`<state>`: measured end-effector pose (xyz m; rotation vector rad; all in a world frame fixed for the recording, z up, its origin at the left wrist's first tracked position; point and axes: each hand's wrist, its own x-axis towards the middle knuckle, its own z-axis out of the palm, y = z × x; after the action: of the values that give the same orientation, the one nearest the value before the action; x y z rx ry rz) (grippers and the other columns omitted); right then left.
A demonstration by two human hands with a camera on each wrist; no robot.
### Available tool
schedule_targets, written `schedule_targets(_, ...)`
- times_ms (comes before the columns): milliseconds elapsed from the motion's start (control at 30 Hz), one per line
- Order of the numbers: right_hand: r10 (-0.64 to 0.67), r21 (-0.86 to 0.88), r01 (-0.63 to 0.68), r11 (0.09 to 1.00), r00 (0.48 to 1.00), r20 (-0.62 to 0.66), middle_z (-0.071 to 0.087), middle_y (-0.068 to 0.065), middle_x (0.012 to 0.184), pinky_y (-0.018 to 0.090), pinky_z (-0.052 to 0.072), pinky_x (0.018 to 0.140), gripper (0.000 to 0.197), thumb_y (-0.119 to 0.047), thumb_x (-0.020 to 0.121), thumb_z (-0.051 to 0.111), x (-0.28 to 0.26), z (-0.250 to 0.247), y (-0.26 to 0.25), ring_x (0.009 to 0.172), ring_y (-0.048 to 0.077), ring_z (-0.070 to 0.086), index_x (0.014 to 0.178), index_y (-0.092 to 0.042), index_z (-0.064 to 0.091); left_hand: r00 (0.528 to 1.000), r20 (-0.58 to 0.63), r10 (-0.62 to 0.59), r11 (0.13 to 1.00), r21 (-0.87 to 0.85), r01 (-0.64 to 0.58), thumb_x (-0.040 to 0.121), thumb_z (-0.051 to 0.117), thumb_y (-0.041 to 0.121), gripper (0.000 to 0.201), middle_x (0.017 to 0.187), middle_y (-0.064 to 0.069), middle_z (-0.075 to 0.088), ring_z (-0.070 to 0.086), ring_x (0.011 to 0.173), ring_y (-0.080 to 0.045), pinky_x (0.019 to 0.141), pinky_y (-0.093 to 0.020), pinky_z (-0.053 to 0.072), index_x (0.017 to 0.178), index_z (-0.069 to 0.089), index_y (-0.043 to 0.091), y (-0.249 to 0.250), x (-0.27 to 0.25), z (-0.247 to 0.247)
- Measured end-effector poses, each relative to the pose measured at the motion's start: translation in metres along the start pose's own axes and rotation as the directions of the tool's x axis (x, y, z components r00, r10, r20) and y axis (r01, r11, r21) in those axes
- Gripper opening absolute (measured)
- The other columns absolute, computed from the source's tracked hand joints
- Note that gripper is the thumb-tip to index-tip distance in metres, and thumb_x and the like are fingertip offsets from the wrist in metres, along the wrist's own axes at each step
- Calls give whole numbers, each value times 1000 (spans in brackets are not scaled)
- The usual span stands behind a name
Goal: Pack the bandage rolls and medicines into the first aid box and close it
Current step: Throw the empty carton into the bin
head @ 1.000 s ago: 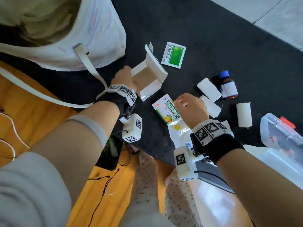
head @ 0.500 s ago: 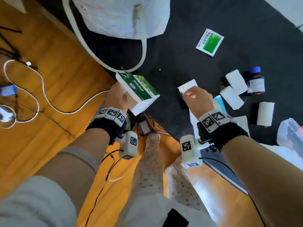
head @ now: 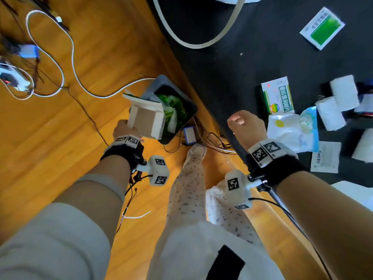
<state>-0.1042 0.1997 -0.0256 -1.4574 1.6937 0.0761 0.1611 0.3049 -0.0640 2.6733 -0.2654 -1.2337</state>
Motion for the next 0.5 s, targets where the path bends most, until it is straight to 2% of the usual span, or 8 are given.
schedule_targets(67,-3,1,3,1000,1000,-6,68,1,99,28,42,82,18,-23,84,50,2,0,0,98,20,61,94,-22,65,998,42,-36,986,-162,42,86,56,8,47,125,-16,59,63,100,-39,86,-53,53,130,41,3,7,6,3)
schedule_targets(133,-1,10,2,1000,1000,-11,65,-2,92,29,44,83,16,-22,84,50,5,-2,-1,96,20,62,90,-23,65,996,57,-64,955,-287,78,88,55,10,54,130,-15,54,60,107,-37,89,-49,53,137,34,6,18,0,3)
schedule_targets(200,-5,22,6,1000,1000,-23,63,-4,88,33,48,86,12,-22,83,51,6,-4,-1,95,21,63,84,-27,62,991,116,-65,917,-385,106,93,47,8,43,131,-17,51,55,118,-32,96,-42,50,135,36,5,26,-9,5)
schedule_targets(267,-14,33,15,999,999,-36,62,-5,88,33,48,86,11,-22,83,51,3,-10,-2,95,21,63,82,-27,61,971,230,-68,823,-538,185,98,33,7,24,106,-15,56,54,106,-28,96,-39,45,117,48,8,35,-26,3)
schedule_targets(333,-12,61,15,998,999,-49,61,-5,88,29,45,82,14,-21,84,51,-4,-18,0,96,20,62,88,-23,64,932,357,-64,796,-544,263,98,30,8,20,75,-9,51,53,74,-23,76,-33,45,95,49,11,49,-37,4)
schedule_targets(400,-3,81,8,997,998,-69,62,-3,90,25,40,79,17,-20,85,50,-13,-29,5,98,19,60,93,-20,65,872,489,-11,866,-431,253,92,35,9,26,49,-1,49,50,46,-14,53,-22,41,69,45,15,67,-51,7)
schedule_targets(433,2,93,6,996,997,-82,64,-1,92,24,38,79,17,-20,85,50,-18,-36,10,99,20,60,93,-20,66,851,524,26,900,-382,208,87,41,8,28,44,1,49,50,37,-11,44,-16,40,61,45,15,76,-61,14)
schedule_targets(500,16,122,-3,993,994,-104,69,4,100,26,38,81,18,-20,85,51,-27,-51,25,102,22,60,94,-19,66,842,525,124,940,-333,69,88,44,5,28,58,2,51,52,32,-4,36,-11,39,62,49,16,91,-85,34)
